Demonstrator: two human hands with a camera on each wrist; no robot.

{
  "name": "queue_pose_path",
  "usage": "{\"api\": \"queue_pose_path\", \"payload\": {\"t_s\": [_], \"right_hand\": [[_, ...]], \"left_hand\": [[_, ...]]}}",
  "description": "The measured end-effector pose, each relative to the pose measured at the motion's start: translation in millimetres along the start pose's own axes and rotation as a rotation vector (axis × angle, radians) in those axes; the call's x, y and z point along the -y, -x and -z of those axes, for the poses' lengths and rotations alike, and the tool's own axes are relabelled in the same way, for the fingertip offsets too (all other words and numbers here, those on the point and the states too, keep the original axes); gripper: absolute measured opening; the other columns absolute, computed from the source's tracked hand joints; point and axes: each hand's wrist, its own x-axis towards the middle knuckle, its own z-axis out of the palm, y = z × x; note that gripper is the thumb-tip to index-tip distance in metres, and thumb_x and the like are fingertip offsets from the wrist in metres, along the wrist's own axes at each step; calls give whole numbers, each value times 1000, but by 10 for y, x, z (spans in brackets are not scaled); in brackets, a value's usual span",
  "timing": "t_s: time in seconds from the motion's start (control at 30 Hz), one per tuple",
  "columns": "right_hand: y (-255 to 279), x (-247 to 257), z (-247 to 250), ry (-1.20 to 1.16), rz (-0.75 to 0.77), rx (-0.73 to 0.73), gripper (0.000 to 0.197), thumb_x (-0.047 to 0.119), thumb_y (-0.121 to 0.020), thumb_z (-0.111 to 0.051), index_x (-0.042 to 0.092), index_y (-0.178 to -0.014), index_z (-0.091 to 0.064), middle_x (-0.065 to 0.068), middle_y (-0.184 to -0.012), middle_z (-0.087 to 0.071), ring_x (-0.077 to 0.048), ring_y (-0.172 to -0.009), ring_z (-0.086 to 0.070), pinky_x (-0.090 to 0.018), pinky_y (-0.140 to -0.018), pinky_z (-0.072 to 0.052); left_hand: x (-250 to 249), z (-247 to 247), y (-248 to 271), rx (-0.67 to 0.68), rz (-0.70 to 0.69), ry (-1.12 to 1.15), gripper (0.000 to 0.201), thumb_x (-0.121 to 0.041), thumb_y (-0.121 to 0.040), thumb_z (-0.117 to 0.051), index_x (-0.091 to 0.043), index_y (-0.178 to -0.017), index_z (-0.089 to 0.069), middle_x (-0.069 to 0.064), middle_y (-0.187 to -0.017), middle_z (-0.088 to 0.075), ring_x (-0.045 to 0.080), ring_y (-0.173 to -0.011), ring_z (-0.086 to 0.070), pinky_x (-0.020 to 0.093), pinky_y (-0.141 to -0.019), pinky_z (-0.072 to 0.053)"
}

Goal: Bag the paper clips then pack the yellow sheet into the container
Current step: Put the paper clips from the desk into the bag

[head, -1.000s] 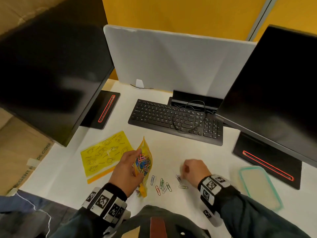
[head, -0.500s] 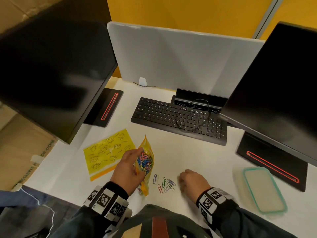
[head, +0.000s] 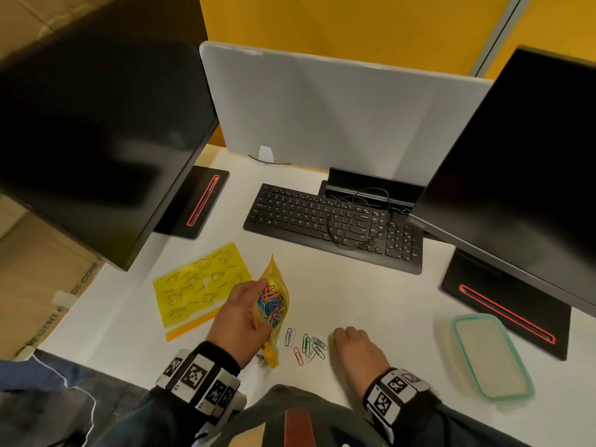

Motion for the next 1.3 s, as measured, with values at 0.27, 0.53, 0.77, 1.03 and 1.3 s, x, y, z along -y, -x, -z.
{"api": "queue_pose_path", "payload": {"t_s": [0.27, 0.53, 0.77, 1.03, 1.3], "right_hand": [[116, -25, 85, -84, -37, 51, 45, -7, -86, -40, 9, -128, -37, -10, -122, -55, -27, -110, -52, -34, -87, -45], [94, 45, 54, -187, -58, 71, 46, -10, -82, -45, 9, -123, -39, -10, -120, -53, -26, -107, -53, -33, -88, -45], [-47, 48, 124, -559, -4, 41, 42, -6, -82, -45, 19, -117, -46, -4, -100, -58, -18, -88, -58, -24, -76, -45], [-187, 139, 143, -547, -3, -40, 22, 14, -85, -55, 19, -105, -45, 3, -89, -54, -15, -77, -53, -31, -77, -49], [-224, 190, 30, -261, 33, 59, 33, 17, -82, -64, 10, -112, -51, -8, -117, -54, -25, -107, -52, -35, -88, -46]], "left_hand": [[5, -24, 0, 5, 8, -1, 73, -1, -70, -65, -23, -134, -38, 0, -133, -39, 25, -96, -56, -1, -61, -38], [-1, -11, 0, 1, 8, 7, 72, -1, -70, -66, -22, -134, -39, 1, -132, -40, 28, -98, -56, 7, -73, -39], [-9, -6, -1, 1, 3, 18, 71, -1, -70, -66, -22, -133, -39, 0, -131, -41, 26, -95, -56, 5, -69, -38], [3, 22, -4, -5, -2, 7, 71, -2, -70, -66, -23, -133, -41, 1, -130, -42, 18, -86, -53, -1, -65, -35], [-28, 1, -22, 13, -7, 10, 71, -1, -69, -65, -21, -133, -40, 1, -132, -42, 20, -88, -54, 10, -72, -38]]}}
